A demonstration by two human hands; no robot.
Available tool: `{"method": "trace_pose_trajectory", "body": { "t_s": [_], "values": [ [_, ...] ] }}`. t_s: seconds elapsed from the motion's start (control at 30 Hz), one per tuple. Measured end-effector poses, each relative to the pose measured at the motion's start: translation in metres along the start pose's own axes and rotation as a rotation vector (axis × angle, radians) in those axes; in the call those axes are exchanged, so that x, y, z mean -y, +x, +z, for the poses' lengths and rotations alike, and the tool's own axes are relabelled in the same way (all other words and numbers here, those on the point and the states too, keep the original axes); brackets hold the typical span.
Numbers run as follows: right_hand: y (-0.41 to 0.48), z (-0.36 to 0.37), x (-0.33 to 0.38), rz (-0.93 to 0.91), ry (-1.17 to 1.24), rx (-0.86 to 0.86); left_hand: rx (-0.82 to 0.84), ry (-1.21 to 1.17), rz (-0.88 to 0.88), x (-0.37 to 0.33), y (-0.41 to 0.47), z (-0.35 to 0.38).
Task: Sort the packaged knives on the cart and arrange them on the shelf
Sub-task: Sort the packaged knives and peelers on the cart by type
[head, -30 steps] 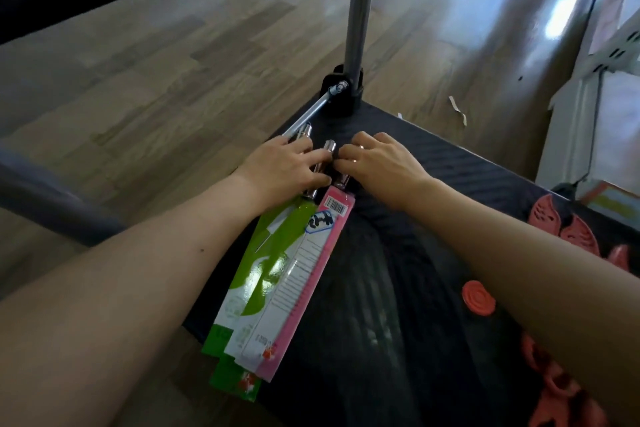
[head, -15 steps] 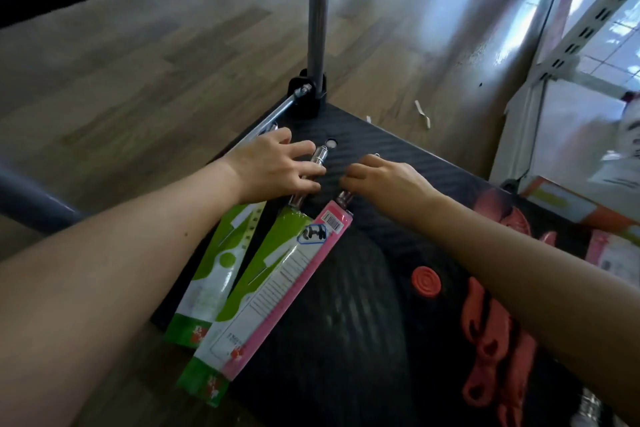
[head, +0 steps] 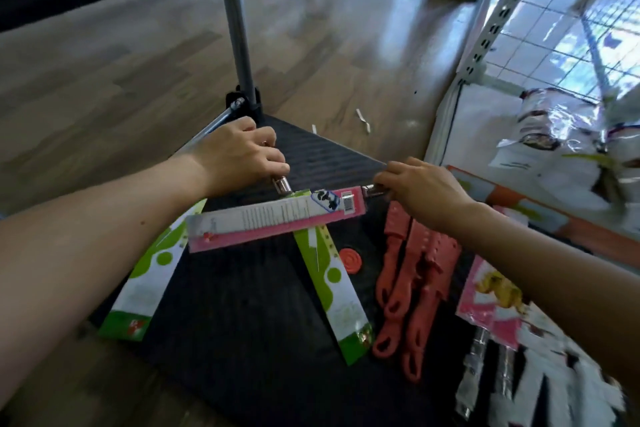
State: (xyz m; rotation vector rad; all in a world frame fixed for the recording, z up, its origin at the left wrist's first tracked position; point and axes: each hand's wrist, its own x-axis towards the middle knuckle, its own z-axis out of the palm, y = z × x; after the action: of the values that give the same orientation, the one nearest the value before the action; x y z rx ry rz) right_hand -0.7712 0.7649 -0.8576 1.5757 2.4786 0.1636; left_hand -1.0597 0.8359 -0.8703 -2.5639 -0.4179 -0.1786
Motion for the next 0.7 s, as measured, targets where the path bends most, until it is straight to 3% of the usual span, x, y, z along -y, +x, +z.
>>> {"method": "trace_pose_trajectory", "body": {
  "t_s": [0.43,0.7],
  "values": [
    [-0.073,-0.009,-0.043,0.170,-0.058,0.087,0.010,-0.077,-0.115,0.002,0.016,-0.029],
    [-0.072,-0.015,-0.035,0.232,-0.039,0.069,-0.001,-0.040,-0.298,0.010,-0.003,-0.045]
  ]
}}
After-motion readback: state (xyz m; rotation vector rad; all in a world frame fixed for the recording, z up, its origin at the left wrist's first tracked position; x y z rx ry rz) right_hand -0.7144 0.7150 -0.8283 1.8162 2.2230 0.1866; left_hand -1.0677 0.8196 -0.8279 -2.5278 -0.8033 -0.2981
